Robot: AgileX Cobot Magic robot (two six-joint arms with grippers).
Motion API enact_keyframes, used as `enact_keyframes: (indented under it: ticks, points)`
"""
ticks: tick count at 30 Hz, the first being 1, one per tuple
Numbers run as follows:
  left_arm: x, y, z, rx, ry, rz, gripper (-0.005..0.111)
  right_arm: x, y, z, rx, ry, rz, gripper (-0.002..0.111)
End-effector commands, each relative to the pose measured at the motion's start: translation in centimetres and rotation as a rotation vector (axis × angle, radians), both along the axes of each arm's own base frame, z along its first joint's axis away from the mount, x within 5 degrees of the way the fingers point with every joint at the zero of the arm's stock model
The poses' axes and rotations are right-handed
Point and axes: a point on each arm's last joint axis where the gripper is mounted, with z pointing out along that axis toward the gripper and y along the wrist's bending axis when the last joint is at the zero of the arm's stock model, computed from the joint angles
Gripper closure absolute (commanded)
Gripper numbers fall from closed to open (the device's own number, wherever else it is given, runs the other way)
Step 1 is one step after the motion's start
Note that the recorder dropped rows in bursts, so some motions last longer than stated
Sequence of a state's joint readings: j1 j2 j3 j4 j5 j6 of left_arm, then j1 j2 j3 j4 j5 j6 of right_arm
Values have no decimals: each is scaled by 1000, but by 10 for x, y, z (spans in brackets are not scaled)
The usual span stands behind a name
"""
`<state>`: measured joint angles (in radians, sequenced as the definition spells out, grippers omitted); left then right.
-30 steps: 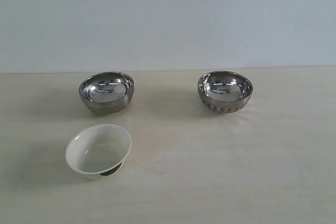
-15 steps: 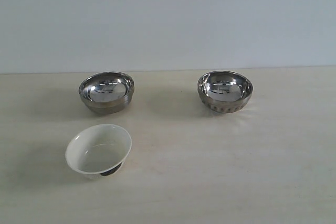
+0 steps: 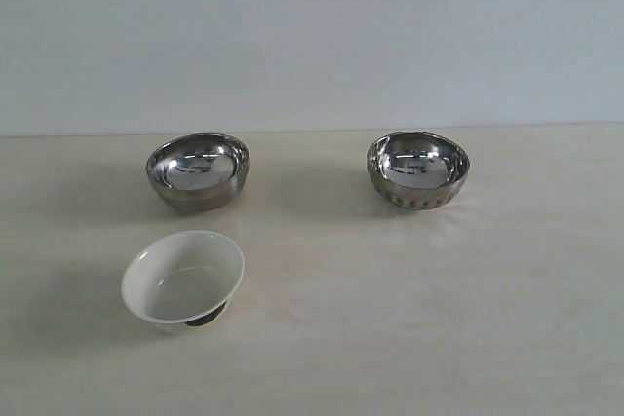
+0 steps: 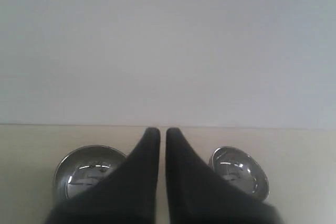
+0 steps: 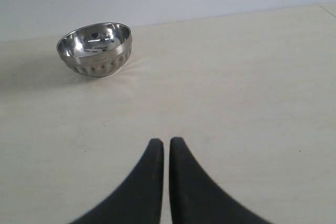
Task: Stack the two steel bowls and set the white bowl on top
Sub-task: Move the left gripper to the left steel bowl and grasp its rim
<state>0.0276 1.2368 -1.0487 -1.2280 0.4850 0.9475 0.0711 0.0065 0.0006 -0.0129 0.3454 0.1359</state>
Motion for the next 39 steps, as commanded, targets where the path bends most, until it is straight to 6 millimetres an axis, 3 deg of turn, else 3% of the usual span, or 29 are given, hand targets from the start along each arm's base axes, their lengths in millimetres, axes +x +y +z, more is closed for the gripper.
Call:
enact_keyframes:
  ticks: [1, 2, 4, 5, 7, 10, 14, 21, 27, 33, 39]
  points:
    - [44, 1, -18, 17, 140, -6, 103, 0, 0, 1, -4, -10, -1, 108]
    - [62, 2, -31, 40, 187, 0, 103, 0, 0, 1, -4, -10, -1, 108]
    - [79, 3, -45, 46, 228, 2, 100, 0, 0, 1, -4, -10, -1, 108]
    - [90, 3, -59, 46, 269, -6, 94, 0, 0, 1, -4, -10, -1, 108]
    - [106, 3, -90, 42, 358, -19, 69, 0, 0, 1, -4, -10, -1, 108]
    - [115, 2, -117, 37, 435, -34, 47, 0, 0, 1, -4, -10, -1, 108]
    - [134, 3, -141, -10, 506, 3, 49, 0, 0, 1, -4, -10, -1, 108]
    - [166, -14, -151, 34, 576, -67, 49, 0, 0, 1, -4, -10, -1, 108]
    - [179, -8, -164, 125, 620, 58, 49, 0, 0, 1, -4, -10, -1, 108]
    - [195, -9, -204, 137, 670, 68, 49, 0, 0, 1, -4, -10, -1, 108]
    - [202, -23, -224, 110, 671, 67, 49, 0, 0, 1, -4, -10, -1, 108]
